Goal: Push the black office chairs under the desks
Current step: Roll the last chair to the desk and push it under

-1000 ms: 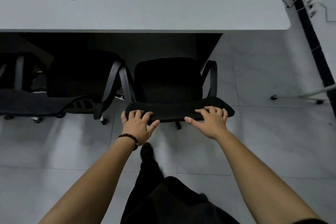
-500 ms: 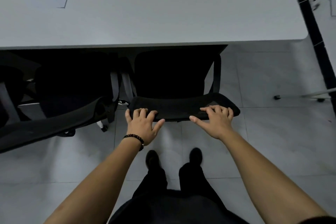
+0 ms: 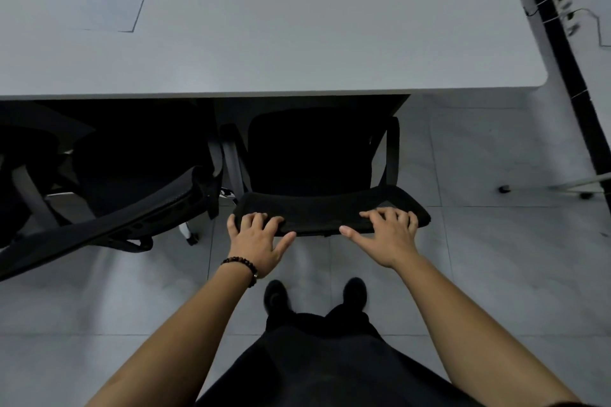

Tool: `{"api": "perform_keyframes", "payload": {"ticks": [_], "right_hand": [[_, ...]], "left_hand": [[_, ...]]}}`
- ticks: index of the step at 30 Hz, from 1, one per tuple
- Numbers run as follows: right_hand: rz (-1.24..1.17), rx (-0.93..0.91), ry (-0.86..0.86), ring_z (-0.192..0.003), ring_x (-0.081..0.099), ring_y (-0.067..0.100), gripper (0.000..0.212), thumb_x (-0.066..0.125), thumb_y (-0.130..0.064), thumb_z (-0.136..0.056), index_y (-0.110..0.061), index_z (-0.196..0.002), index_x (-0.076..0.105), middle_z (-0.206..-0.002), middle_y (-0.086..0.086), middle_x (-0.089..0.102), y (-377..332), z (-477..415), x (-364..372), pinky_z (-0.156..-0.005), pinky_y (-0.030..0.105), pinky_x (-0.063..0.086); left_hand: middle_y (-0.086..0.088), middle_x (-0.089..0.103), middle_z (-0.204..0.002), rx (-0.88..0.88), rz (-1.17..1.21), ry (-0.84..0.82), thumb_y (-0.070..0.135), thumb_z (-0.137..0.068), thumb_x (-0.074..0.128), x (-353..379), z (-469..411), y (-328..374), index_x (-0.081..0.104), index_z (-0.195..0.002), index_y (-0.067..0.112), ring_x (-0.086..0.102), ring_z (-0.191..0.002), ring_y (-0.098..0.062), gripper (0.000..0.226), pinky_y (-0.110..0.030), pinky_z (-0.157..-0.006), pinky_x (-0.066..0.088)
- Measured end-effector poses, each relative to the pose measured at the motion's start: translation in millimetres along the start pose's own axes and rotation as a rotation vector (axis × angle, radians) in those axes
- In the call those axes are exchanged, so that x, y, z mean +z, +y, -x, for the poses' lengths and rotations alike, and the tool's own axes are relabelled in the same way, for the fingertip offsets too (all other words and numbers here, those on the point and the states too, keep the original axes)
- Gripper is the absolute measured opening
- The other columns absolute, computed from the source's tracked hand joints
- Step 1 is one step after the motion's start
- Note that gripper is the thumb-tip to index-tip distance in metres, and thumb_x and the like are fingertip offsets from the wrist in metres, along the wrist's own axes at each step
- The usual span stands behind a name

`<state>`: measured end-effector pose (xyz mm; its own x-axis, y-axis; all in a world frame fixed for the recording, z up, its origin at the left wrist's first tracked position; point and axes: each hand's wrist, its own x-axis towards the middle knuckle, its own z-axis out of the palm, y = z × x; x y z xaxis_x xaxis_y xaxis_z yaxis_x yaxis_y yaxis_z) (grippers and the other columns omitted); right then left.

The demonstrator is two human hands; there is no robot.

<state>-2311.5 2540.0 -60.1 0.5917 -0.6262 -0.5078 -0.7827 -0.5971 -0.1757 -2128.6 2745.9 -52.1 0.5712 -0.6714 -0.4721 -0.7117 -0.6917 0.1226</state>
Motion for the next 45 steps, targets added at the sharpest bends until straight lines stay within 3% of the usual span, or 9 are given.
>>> {"api": "perform_keyframes", "payload": {"ticks": [12,22,34,38,43,45], "right_hand": [[-0.021,0.030,0.016,-0.141,0.022,0.027,0.094,0.019,-0.096,-0.069,-0.039,-0.138,0.046,-0.148,0.001,0.040,2,20,13,-0.117,0.049,-0.002],[-0.006,0.032,0.097,-0.136,0.035,0.020,0.092,0.013,-0.094,-0.074,-0.035,-0.132,0.052,-0.137,-0.001,0.050,18,40,26,-0.120,0.047,0.007],[0.033,-0.015,0.092,-0.131,0.036,0.027,0.089,0.014,-0.089,-0.077,-0.029,-0.132,0.051,-0.134,0.004,0.049,17,30,15,-0.117,0.050,0.008],[0.028,0.014,0.027,-0.134,0.032,0.031,0.084,0.022,-0.085,-0.080,-0.027,-0.134,0.048,-0.138,0.008,0.046,8,23,2,-0.116,0.050,0.009],[-0.090,0.032,-0.056,-0.132,0.039,0.030,0.069,0.033,-0.069,-0.091,-0.023,-0.142,0.042,-0.142,0.010,0.045,-51,11,-2,-0.111,0.047,0.027],[-0.154,-0.001,-0.072,-0.130,0.042,0.030,0.067,0.036,-0.064,-0.094,-0.021,-0.145,0.038,-0.143,0.010,0.043,-94,5,1,-0.106,0.045,0.034]], "left_hand": [[0.000,0.037,-0.145,0.052,0.021,-0.034,0.067,-0.090,0.016,7,15,-5,0.033,-0.140,0.037,0.022,-0.138,-0.025,0.061,-0.057,-0.113,-0.004],[-0.002,0.034,-0.147,0.066,-0.071,-0.045,0.064,-0.092,0.014,13,16,9,0.030,-0.141,0.036,0.021,-0.138,-0.027,0.059,-0.061,-0.111,-0.004],[-0.001,0.035,-0.147,0.027,-0.046,-0.062,0.067,-0.090,0.013,10,9,8,0.032,-0.141,0.037,0.020,-0.139,-0.026,0.062,-0.057,-0.113,-0.005],[0.001,0.035,-0.148,0.050,-0.009,-0.076,0.066,-0.091,0.013,2,4,0,0.031,-0.142,0.037,0.020,-0.140,-0.023,0.062,-0.053,-0.114,-0.004],[-0.005,0.030,-0.152,0.069,-0.021,0.129,0.064,-0.088,0.008,-11,13,-57,0.027,-0.147,0.025,0.022,-0.141,-0.025,0.073,-0.048,-0.116,0.007],[-0.010,0.023,-0.155,0.044,-0.054,0.234,0.057,-0.093,0.027,-20,14,-103,0.022,-0.149,0.020,0.018,-0.143,-0.028,0.067,-0.048,-0.117,0.005]]}}
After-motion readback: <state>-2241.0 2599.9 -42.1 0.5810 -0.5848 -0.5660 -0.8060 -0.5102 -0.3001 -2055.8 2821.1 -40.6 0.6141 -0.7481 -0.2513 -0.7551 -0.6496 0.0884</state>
